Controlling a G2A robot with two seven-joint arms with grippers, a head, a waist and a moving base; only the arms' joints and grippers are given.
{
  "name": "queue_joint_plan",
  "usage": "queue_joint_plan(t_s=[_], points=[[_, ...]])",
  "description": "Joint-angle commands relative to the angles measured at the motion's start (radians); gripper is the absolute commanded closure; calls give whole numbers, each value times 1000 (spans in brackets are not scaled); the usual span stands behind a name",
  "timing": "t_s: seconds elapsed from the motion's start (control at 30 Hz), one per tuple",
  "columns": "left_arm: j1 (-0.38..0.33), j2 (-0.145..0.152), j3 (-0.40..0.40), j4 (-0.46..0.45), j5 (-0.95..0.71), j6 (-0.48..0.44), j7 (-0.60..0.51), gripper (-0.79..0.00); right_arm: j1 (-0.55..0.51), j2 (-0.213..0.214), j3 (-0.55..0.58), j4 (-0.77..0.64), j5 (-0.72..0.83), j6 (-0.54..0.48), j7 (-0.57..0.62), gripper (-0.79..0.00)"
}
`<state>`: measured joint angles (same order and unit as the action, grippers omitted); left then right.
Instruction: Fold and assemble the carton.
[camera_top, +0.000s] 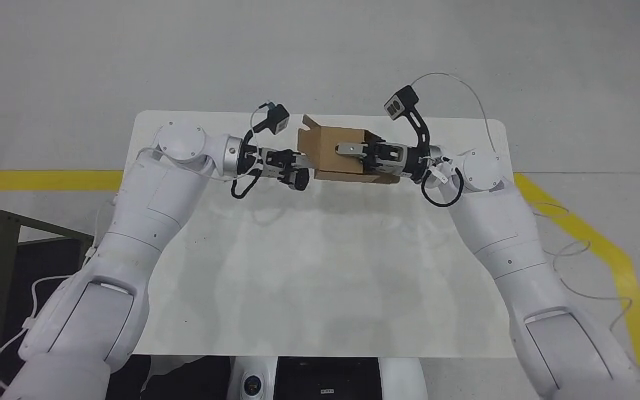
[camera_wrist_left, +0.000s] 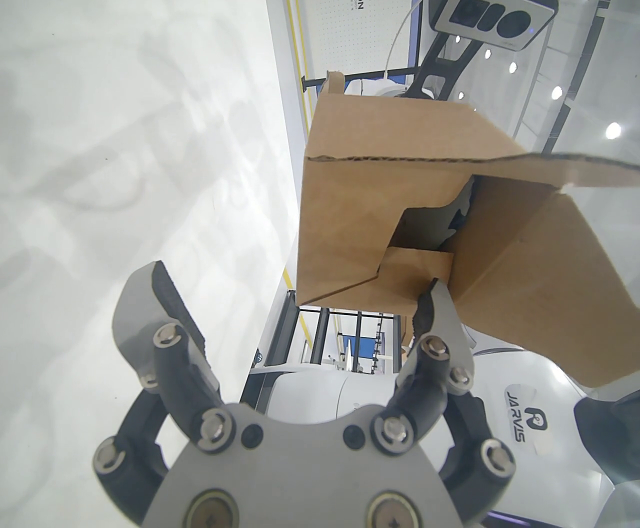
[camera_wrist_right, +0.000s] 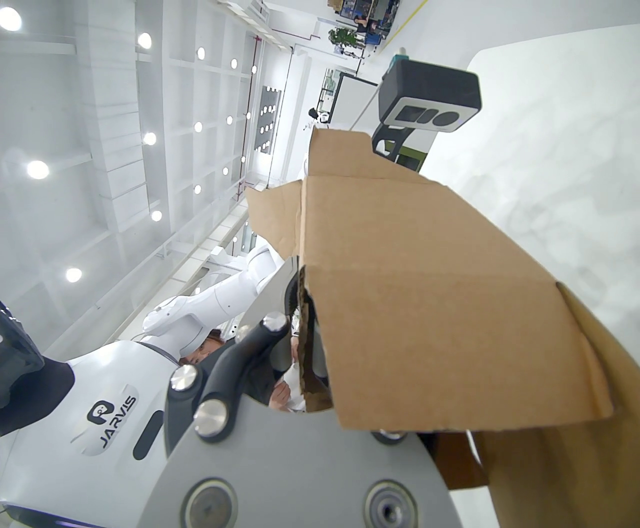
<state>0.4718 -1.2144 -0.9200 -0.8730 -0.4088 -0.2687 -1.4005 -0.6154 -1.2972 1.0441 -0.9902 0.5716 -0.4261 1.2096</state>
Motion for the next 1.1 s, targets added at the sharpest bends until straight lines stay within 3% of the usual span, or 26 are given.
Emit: queue_joint_plan(t_s=[0.0, 0.37, 0.8, 1.07], points=[[1, 0, -1, 1, 1, -1, 2, -785, -1, 0, 2, 3, 0, 2, 2, 0], [-18, 10, -41, 60, -6, -4, 41, -785, -12, 15, 29, 13, -26, 45, 36, 0], [-46, 7, -49, 139, 14, 2, 101, -785, -23, 13, -14, -38, -11, 88, 181, 0], [-46, -2, -30, 135, 18, -2, 81, -785, -4, 10, -4, -5, -3, 58, 120, 0]])
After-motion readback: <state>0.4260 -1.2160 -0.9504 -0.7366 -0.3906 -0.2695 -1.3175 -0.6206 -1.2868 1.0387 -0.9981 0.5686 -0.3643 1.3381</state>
